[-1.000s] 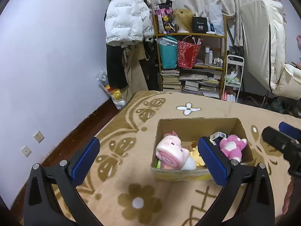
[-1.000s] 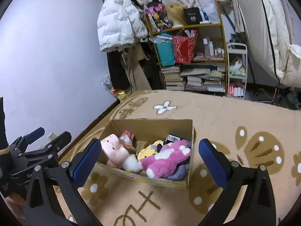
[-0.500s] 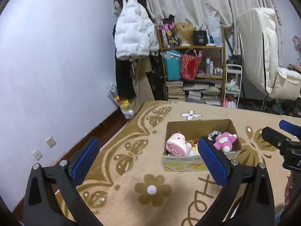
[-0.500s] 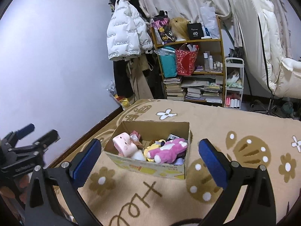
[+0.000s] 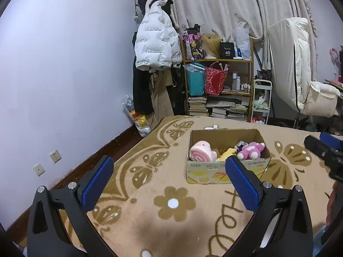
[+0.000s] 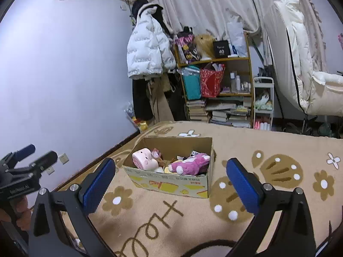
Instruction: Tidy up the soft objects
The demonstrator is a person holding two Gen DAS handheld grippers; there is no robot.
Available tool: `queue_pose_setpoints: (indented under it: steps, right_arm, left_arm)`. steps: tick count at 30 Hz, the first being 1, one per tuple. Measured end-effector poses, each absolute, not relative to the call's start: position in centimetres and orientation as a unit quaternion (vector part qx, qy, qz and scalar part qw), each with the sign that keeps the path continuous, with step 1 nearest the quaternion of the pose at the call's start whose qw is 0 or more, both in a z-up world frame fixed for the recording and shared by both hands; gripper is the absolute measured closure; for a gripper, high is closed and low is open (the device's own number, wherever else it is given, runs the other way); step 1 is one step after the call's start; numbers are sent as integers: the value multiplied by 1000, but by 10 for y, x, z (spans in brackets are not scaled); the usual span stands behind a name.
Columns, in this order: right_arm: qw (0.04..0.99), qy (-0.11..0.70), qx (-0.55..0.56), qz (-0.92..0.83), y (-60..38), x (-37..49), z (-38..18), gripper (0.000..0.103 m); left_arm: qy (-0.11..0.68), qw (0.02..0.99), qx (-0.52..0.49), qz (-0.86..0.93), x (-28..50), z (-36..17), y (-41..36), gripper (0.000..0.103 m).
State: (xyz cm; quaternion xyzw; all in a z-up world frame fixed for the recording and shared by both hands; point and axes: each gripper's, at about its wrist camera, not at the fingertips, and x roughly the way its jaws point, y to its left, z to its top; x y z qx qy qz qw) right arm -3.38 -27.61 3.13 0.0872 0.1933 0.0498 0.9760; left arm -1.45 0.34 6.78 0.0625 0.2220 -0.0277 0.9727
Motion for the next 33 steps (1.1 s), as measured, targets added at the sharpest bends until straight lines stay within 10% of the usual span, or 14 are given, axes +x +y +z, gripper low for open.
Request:
queue_pose_setpoints:
  steps: [33]
  right_arm:
    - [970,219,99,37,-280,-23,-44,0]
  left_arm:
    - [263,961,69,-39,21,3,-11,0]
